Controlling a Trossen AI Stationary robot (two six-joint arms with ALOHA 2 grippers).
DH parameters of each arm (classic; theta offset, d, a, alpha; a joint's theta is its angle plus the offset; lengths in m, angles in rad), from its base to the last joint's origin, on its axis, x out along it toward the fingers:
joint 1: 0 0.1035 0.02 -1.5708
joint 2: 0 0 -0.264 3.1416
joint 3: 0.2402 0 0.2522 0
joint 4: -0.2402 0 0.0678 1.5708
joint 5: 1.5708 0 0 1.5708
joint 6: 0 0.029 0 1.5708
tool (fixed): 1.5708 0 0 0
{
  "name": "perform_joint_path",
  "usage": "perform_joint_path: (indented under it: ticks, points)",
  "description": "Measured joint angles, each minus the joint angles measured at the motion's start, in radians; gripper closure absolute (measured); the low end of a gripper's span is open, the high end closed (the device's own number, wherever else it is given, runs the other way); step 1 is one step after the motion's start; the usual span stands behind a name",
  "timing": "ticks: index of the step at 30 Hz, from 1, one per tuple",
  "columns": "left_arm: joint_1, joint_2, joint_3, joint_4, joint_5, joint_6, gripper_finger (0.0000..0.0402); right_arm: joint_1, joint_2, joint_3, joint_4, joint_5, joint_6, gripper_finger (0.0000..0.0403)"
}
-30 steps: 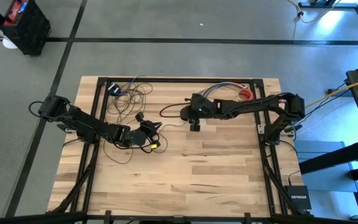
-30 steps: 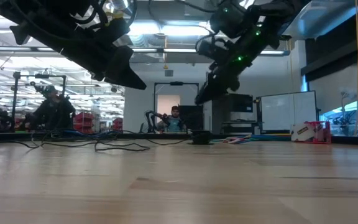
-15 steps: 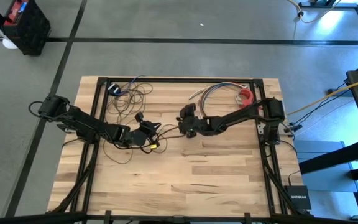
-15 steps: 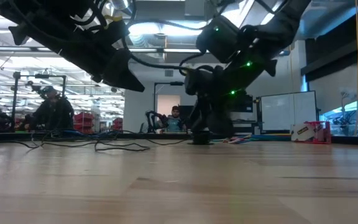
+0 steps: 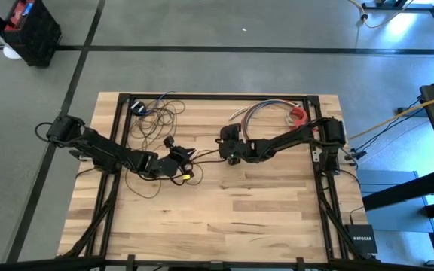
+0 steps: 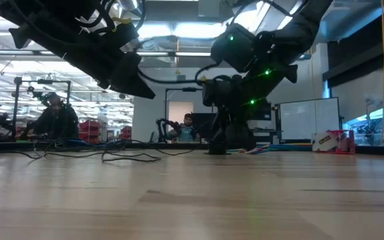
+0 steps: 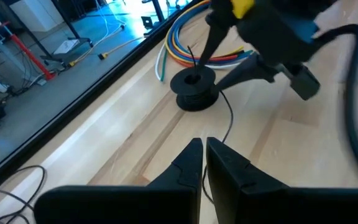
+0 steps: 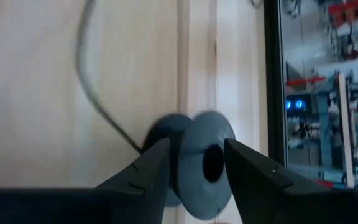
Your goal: Coiling cords
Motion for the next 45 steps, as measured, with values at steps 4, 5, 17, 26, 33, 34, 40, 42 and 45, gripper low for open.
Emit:
perform_joint_path:
  ticks: [4, 5, 17, 26, 33, 34, 40, 42, 45]
  points:
    - [0.0, 0.0, 0.0, -0.003, 0.0, 0.0, 0.0386, -0.007, 0.0, 0.0, -0.036, 0.012, 0.042, 0.0249]
    - [0.0, 0.0, 0.0, -0.002, 0.0, 0.0, 0.0386, -0.006, 0.003, 0.0, -0.039, 0.018, 0.042, 0.0249]
    - [-0.005, 0.0, 0.0, -0.004, 0.001, 0.0, 0.0386, -0.043, 0.065, 0.005, 0.0, 0.068, 0.012, 0.0329]
    - [-0.006, 0.0, 0.0, -0.011, 0.003, 0.0, 0.0386, -0.043, 0.059, 0.001, 0.042, 0.117, -0.055, 0.0392]
    - [-0.042, -0.002, 0.029, -0.007, 0.003, 0.035, 0.0386, -0.035, -0.083, -0.002, -0.054, -0.003, 0.008, 0.0399]
    - [-0.049, -0.004, 0.038, -0.008, 0.003, 0.05, 0.0386, -0.035, -0.112, -0.002, -0.075, -0.042, 0.038, 0.0399]
    - [-0.092, -0.019, 0.075, -0.009, 0.003, 0.114, 0.0386, -0.037, -0.269, 0.0, -0.182, -0.258, 0.174, 0.04]
    - [-0.103, -0.019, 0.076, -0.012, 0.003, 0.125, 0.0386, -0.037, -0.296, -0.001, -0.216, -0.312, 0.198, 0.04]
    - [-0.113, -0.019, 0.079, -0.011, 0.003, 0.113, 0.0386, -0.037, -0.314, 0.001, -0.245, -0.379, 0.224, 0.0401]
